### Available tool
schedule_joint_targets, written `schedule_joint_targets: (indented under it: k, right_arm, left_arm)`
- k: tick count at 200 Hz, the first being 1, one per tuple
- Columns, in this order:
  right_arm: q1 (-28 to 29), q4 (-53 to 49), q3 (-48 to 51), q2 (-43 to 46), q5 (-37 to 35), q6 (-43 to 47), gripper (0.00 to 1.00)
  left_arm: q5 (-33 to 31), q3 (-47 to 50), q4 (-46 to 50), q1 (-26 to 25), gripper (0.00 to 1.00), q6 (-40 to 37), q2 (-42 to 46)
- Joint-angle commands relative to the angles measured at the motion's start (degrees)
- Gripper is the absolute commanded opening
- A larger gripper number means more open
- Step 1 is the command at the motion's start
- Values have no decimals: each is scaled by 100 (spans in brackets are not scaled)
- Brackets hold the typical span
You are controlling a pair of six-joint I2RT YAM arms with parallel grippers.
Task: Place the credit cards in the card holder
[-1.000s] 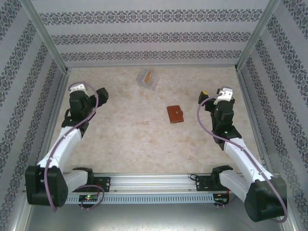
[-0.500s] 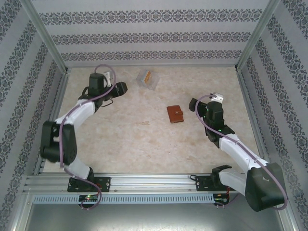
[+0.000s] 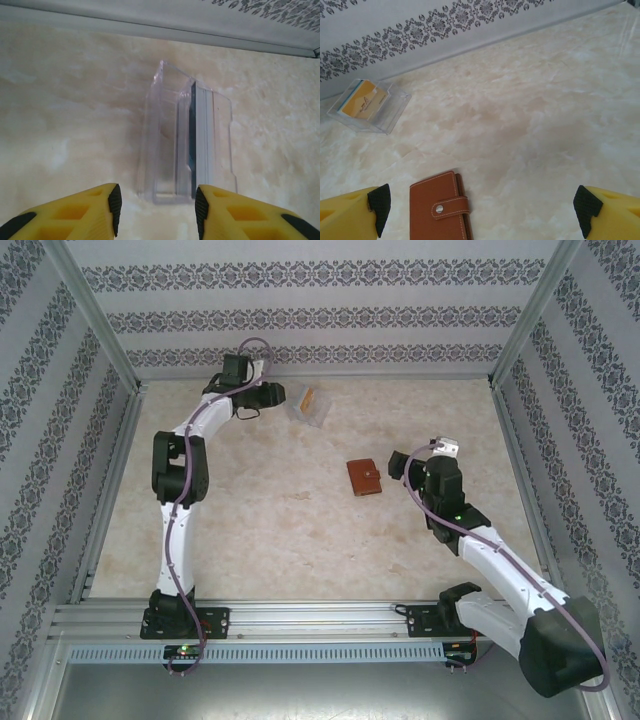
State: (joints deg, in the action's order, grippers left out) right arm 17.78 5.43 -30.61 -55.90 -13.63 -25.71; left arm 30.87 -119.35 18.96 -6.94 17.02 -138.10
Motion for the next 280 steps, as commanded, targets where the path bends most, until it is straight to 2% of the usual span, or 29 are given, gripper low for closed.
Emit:
schedule_joint_targets:
  k: [1,77,103,122,150,165,207,224,237,261,280]
  right_arm:
    - [24,-238,-138,126,-262,160,97]
    - [15,-468,-348,91,-149,307,98]
    - [6,-546,-282,227,-213,389,98]
    - [6,-630,-229,362,-245,461,98]
    - [-3,-675,-112,524,-294,463,97]
    - [-9,-774,-106,601,-272,508,98]
    - [-11,-882,-81,736,-185,488,97]
    - [-2,-930,-72,745,-132,439,97]
    - [-1,-955,-42,715,-91,334,96]
    - [11,-971,-40,536,134,212,94]
    - [41,-1001,-141,242,246,100,93]
  left_arm:
    - [27,-752,736,-78,43,-224,-317]
    - [-141,-1430,1081,-176,37,-225,-880]
    - [-23,-1585,1156,-175,27,-191,-1027]
    - [-66,-1600,1134,-171,16,-140,-1085]
    - [-39,-1615,1136,-175,9,-93,-1131]
    - [-24,-1615,1157,-176,0,-81,-1131]
    - [-20,-1526,1437,-245,0,25,-935]
    - [-60,-1033,1386,-310,0,270,-597]
    - [-80,-269,934,-364,0,665,-161]
    - [-591,1209,52,-569,0,1262,764]
    - [-905,1985,-296,-762,0,1570,1356]
